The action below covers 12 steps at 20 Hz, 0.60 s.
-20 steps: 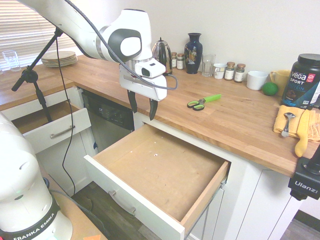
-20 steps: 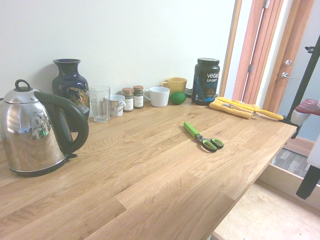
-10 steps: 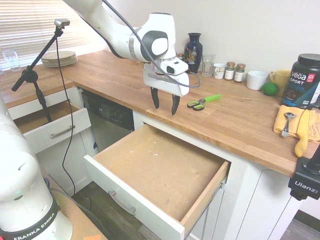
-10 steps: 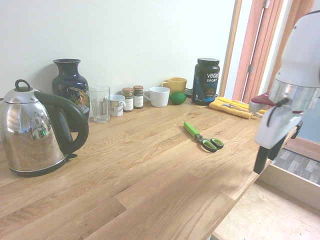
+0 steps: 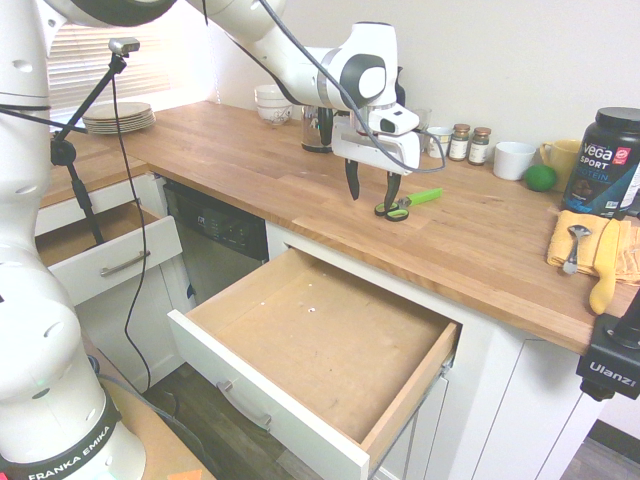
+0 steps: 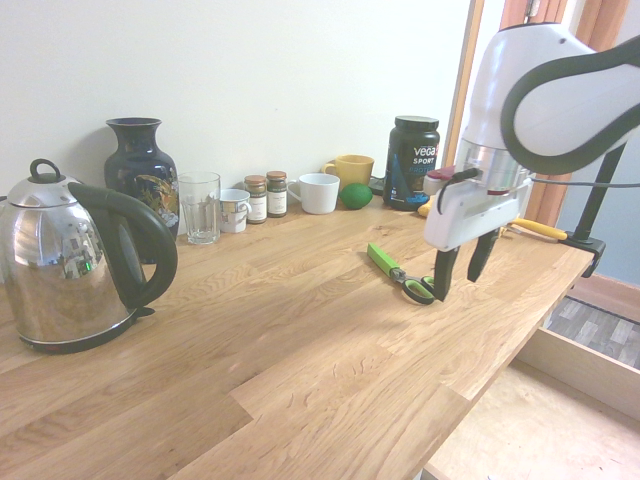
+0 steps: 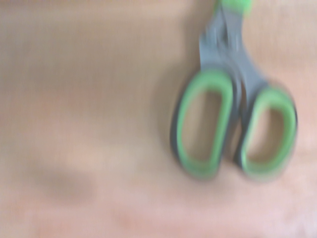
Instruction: Put scissor in the drawer
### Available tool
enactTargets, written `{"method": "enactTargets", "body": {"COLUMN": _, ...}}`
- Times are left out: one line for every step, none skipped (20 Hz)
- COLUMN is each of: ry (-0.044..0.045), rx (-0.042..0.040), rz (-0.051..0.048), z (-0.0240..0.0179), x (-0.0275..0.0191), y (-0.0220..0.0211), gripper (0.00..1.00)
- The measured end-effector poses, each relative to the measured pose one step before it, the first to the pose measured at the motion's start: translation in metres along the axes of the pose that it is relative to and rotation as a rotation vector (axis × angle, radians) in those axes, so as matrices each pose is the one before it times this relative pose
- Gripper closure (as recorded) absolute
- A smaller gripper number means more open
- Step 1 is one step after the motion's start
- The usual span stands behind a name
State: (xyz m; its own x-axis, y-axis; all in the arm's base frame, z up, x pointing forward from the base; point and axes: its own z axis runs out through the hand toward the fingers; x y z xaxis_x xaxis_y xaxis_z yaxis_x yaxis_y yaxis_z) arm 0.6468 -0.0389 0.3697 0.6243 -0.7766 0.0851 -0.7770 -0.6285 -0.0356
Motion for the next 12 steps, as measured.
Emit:
{"method": "enactTargets", "body": {"ry": 0.0017, "rx": -0.00258, "rz": 0.00213, "z": 0.00264, "x": 0.00757, "y": -0.00701, "gripper": 0.0}}
{"method": "enactTargets", "body": {"ry": 0.00129, "rx": -0.00332, "rz": 0.00215, "z": 0.00252, "x": 0.00698, "y": -0.00634, "gripper": 0.0}}
{"method": "enactTargets", "body": {"ry": 0.00169, "rx": -0.00157, "rz": 0.00315, "z": 0.00266, "x": 0.00709, "y": -0.00596, "gripper": 0.0}}
{"method": "enactTargets", "body": {"ry": -0.00169, "rx": -0.00292, "rz": 0.00384, "z": 0.0029, "x": 0.00649, "y": -0.00566, "gripper": 0.0}}
{"method": "enactTargets", "body": {"ry": -0.00138, "rx": -0.00208, "rz": 0.0033, "z": 0.00176, "x": 0.00608, "y": -0.00573, "gripper": 0.0}}
{"method": "enactTargets", "body": {"ry": -0.00087, "rx": -0.00106, "rz": 0.00271, "z": 0.00156, "x": 0.00545, "y": -0.00562, "gripper": 0.0}}
{"method": "enactTargets", "body": {"ry": -0.00144, "rx": -0.00268, "rz": 0.00131, "z": 0.00195, "x": 0.00468, "y": -0.00555, "gripper": 0.0}}
{"method": "enactTargets", "body": {"ry": 0.00056, "rx": -0.00007, "rz": 0.00042, "z": 0.00123, "x": 0.00378, "y": -0.00512, "gripper": 0.0}}
{"method": "enactTargets", "body": {"ry": -0.00083, "rx": -0.00109, "rz": 0.00009, "z": 0.00112, "x": 0.00302, "y": -0.00444, "gripper": 0.0}}
{"method": "enactTargets", "body": {"ry": -0.00061, "rx": -0.00152, "rz": 0.0001, "z": 0.00127, "x": 0.00282, "y": -0.00399, "gripper": 0.0}}
{"method": "enactTargets", "body": {"ry": 0.00176, "rx": 0.00006, "rz": 0.00026, "z": 0.00118, "x": 0.00266, "y": -0.00323, "gripper": 0.0}}
{"method": "enactTargets", "body": {"ry": 0.00228, "rx": -0.00021, "rz": 0.00079, "z": 0.00129, "x": 0.00263, "y": -0.0024, "gripper": 0.0}}
